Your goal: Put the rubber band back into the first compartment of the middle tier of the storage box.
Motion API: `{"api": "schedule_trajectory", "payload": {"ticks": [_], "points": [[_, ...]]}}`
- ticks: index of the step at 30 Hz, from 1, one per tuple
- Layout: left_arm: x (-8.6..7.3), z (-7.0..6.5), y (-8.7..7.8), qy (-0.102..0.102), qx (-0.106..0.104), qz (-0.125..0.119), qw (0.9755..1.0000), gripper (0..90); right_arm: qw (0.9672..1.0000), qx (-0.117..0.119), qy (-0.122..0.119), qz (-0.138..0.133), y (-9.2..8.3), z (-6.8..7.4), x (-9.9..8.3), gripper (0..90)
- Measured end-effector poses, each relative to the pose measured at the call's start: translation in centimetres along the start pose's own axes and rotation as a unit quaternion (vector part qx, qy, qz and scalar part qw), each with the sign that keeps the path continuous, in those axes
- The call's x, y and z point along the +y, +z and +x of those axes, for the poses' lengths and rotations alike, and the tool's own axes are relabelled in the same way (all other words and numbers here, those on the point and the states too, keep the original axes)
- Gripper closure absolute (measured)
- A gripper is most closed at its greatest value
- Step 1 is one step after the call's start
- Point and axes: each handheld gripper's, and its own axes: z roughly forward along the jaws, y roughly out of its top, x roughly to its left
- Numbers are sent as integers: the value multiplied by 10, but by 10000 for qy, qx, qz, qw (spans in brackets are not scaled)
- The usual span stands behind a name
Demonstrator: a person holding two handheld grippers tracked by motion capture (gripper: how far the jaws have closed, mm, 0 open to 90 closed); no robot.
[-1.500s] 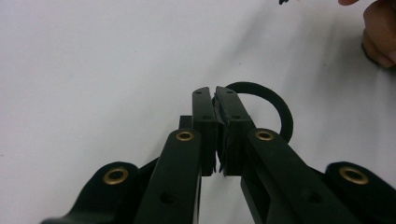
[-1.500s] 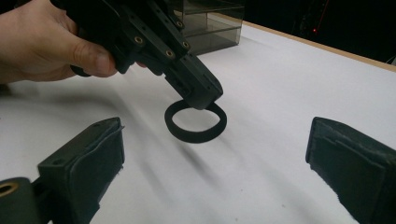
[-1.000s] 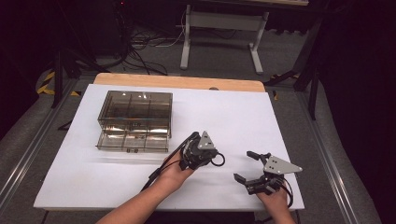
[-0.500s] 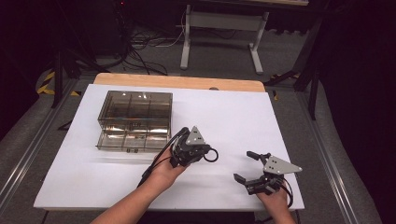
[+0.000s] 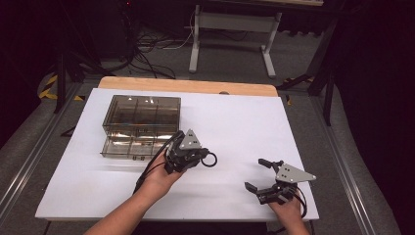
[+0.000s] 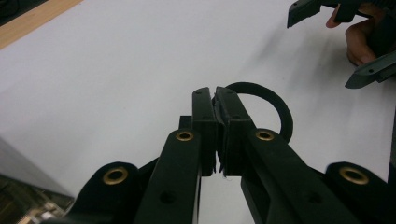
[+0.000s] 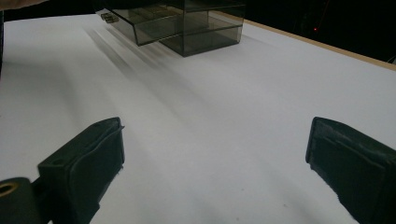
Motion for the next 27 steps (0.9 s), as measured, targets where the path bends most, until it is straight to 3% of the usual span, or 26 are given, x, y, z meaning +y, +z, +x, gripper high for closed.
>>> {"api": "schedule_trajectory", "payload": {"ticks": [13, 27], "points": [[-15, 19, -32, -159, 268, -4, 9995, 868, 10000, -7, 27, -6, 0, 0, 0, 50], [-28, 29, -56, -222, 554, 19, 9982, 868, 10000, 2, 18, -6, 0, 0, 0, 50]]}}
